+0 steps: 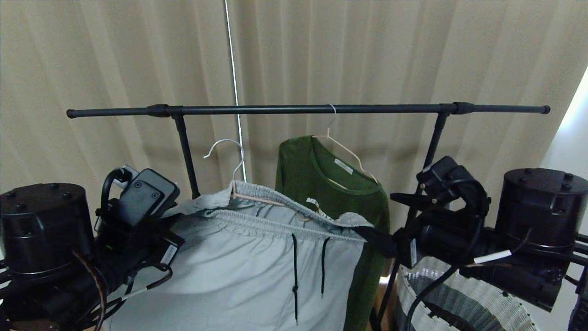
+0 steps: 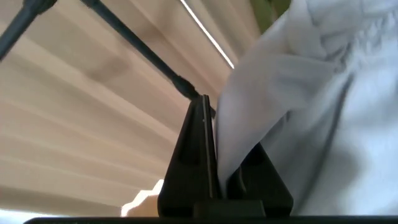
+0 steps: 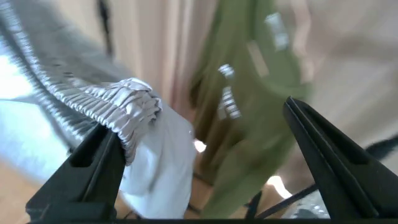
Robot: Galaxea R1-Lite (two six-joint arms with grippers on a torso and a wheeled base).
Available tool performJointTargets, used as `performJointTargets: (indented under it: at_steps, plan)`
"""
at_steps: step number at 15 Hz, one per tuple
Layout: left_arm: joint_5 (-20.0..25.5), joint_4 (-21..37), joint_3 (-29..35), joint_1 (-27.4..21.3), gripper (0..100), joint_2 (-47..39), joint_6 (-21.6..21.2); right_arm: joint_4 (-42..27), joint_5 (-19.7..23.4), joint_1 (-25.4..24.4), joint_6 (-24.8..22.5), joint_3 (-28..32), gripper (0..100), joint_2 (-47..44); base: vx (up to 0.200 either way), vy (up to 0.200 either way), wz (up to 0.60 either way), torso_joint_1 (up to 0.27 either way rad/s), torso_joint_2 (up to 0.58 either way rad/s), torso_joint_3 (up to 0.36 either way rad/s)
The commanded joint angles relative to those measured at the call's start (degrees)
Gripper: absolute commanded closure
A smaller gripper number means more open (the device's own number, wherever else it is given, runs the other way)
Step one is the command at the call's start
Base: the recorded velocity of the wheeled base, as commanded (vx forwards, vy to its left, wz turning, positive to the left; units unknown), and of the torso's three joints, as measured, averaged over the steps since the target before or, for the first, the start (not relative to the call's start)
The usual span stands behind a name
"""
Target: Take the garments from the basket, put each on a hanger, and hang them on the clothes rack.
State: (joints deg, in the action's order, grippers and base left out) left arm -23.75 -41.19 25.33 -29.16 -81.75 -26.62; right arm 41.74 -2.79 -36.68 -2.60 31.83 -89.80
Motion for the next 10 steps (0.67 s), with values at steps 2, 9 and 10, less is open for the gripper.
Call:
performJointTargets:
  at_steps: [2, 9, 10]
  plan:
    - [-1.65, -0.12, 2.79, -3.8, 100, -2.19, 3.86, 0.01, 2.26, -3.4, -1.01, -1.16, 0, 0.32, 0.0, 0.0, 0.0, 0.0, 0.0, 0.0]
    - [-0.95, -0.2, 3.94, -8.11, 100, -2.62, 9.31, 2.38, 6.04, -2.87, -10.59, 1.74, 0, -1.7, 0.0, 0.0, 0.0, 0.0, 0.0, 0.0]
    - [-0.86, -0.2, 4.11, -8.63, 100, -2.62, 9.22, 2.29, 5.96, -2.69, -12.26, 2.89, 0, -1.87, 0.0, 0.0, 0.0, 0.0, 0.0, 0.0]
